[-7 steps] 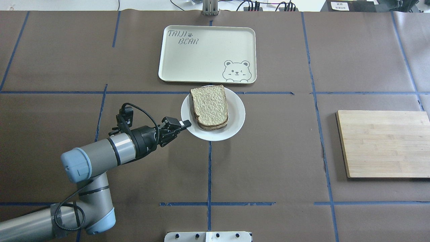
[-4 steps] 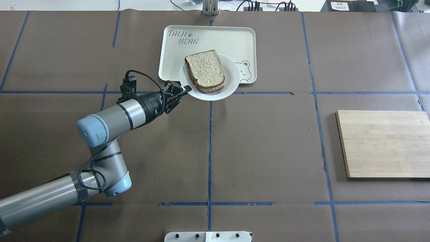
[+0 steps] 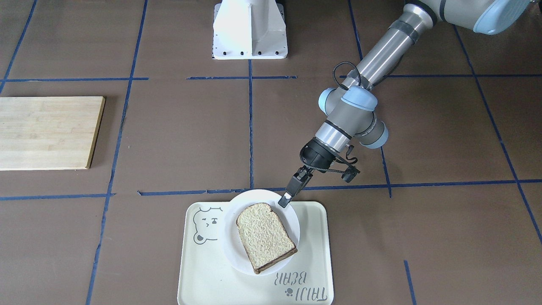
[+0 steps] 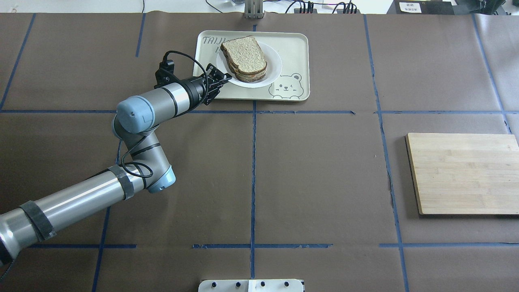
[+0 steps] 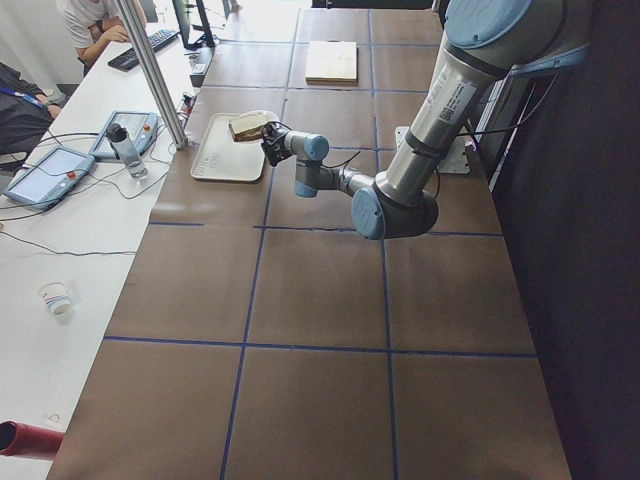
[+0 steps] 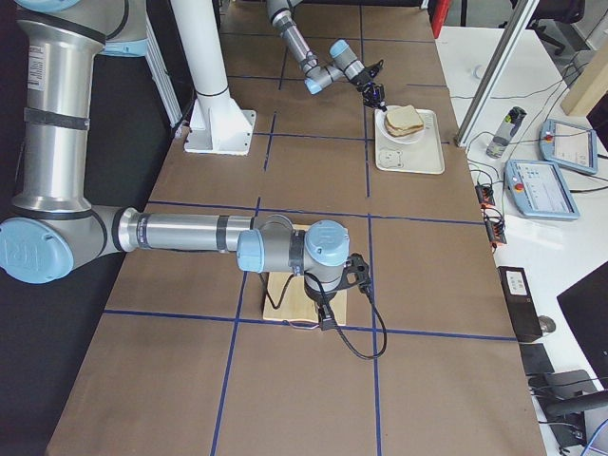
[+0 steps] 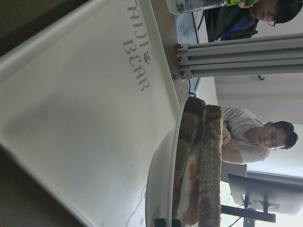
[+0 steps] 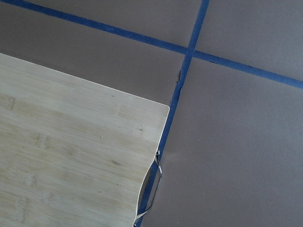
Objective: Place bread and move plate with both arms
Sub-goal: 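Set the plate on the tray and release it with the left gripper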
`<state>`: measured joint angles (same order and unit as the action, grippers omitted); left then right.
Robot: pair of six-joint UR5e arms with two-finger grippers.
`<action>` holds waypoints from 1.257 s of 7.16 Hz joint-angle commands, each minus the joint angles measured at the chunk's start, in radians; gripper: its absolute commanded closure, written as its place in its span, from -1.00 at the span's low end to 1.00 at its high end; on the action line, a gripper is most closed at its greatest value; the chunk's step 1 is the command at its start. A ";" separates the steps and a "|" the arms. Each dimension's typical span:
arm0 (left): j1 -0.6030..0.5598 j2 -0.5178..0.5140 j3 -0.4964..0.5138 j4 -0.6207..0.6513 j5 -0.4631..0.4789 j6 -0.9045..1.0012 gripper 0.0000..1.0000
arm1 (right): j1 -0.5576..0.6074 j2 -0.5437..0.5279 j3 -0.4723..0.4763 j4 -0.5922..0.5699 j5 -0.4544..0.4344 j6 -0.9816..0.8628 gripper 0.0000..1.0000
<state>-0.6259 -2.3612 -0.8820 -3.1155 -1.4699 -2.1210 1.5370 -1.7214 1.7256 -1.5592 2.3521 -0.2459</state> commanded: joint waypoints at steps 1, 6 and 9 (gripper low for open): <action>-0.003 -0.093 0.145 0.000 -0.003 0.001 1.00 | 0.000 0.000 -0.004 0.001 0.001 0.001 -1.00; -0.038 -0.101 0.158 0.008 -0.091 0.039 -1.00 | 0.000 0.002 -0.003 0.001 0.001 0.001 -1.00; -0.135 -0.063 -0.007 0.284 -0.391 0.133 -1.00 | 0.000 0.002 -0.003 0.004 0.004 0.019 -1.00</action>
<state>-0.7223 -2.4417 -0.7951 -2.9822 -1.7372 -2.0298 1.5370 -1.7196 1.7225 -1.5577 2.3539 -0.2387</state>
